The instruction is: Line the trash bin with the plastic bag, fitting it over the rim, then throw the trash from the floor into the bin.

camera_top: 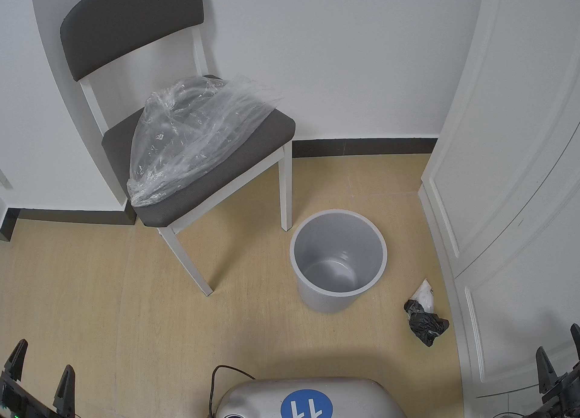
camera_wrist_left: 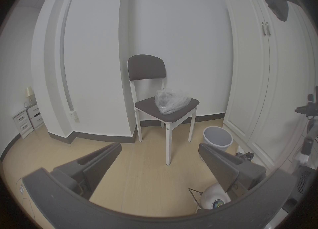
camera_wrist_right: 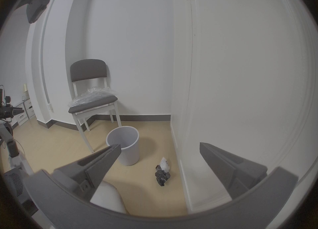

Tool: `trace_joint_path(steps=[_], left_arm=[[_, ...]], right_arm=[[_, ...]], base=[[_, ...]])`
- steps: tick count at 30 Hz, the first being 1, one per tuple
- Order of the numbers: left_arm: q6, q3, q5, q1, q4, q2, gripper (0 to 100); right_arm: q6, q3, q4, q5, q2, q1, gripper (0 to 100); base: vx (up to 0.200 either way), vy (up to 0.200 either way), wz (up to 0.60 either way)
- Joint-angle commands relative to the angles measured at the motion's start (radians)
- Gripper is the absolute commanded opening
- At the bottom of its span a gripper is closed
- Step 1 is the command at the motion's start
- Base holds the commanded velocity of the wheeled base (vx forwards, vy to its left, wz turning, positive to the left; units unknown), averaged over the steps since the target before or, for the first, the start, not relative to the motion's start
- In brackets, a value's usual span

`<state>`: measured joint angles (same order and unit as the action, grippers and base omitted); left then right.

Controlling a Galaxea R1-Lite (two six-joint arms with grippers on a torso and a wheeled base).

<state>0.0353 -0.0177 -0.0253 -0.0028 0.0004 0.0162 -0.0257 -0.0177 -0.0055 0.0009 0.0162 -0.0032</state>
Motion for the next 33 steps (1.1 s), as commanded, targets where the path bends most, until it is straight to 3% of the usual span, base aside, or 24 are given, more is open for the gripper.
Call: trace_joint_path(steps=[1,4,9,13,17,18,20,24,30,32,33], left_arm=[[-0.02,0.018,0.013,0.0,0.001,-0.016,100],[-0.084,0.018,0.058,0.0,0.001,-0.016,100],[-0.029,0.018,0.042,0.0,0.0,-0.016,100],[-0.026,0.018,0.033,0.0,-0.005,-0.016,100],[-0.169,-0.05,0.036,-0.002,-0.111,-0.016,100],[-0.245,-0.107,0.03,-0.003,-0.148,-0.016,100],[-0.249,-0.154,0.033,-0.003,-0.106,-0.016,100],[-0.155,-0.168,0.035,-0.003,-0.008,-0.016,100],[-0.089,-0.311,0.03,-0.029,0.0,0.085,100],[-0.087,-0.387,0.024,-0.033,0.0,0.153,100],[-0.087,-0.387,0.024,-0.033,0.0,0.153,100]], right_arm=[[0.047,0.016,-0.001,-0.007,-0.016,0.003,100],[0.058,0.018,-0.001,-0.01,-0.016,0.003,100],[-0.014,0.018,-0.001,-0.002,-0.016,-0.001,100],[0.012,0.018,-0.001,-0.002,-0.016,0.0,100],[0.052,0.016,-0.001,-0.01,-0.016,0.002,100],[0.05,0.018,-0.002,-0.012,-0.016,0.002,100],[0.036,0.016,-0.002,-0.016,-0.016,0.0,100],[0.0,0.018,-0.002,-0.007,-0.016,0.0,100],[0.003,0.01,-0.024,-0.01,-0.016,0.0,100],[0.127,-0.163,-0.131,-0.013,0.021,0.003,100],[0.133,-0.174,-0.129,-0.013,0.027,0.003,100]], base=[[0.0,0.0,0.0],[0.0,0.0,0.0],[0.0,0.0,0.0],[0.0,0.0,0.0],[0.0,0.0,0.0],[0.0,0.0,0.0],[0.0,0.0,0.0],[0.0,0.0,0.0],[0.0,0.0,0.0],[0.0,0.0,0.0],[0.0,0.0,0.0]])
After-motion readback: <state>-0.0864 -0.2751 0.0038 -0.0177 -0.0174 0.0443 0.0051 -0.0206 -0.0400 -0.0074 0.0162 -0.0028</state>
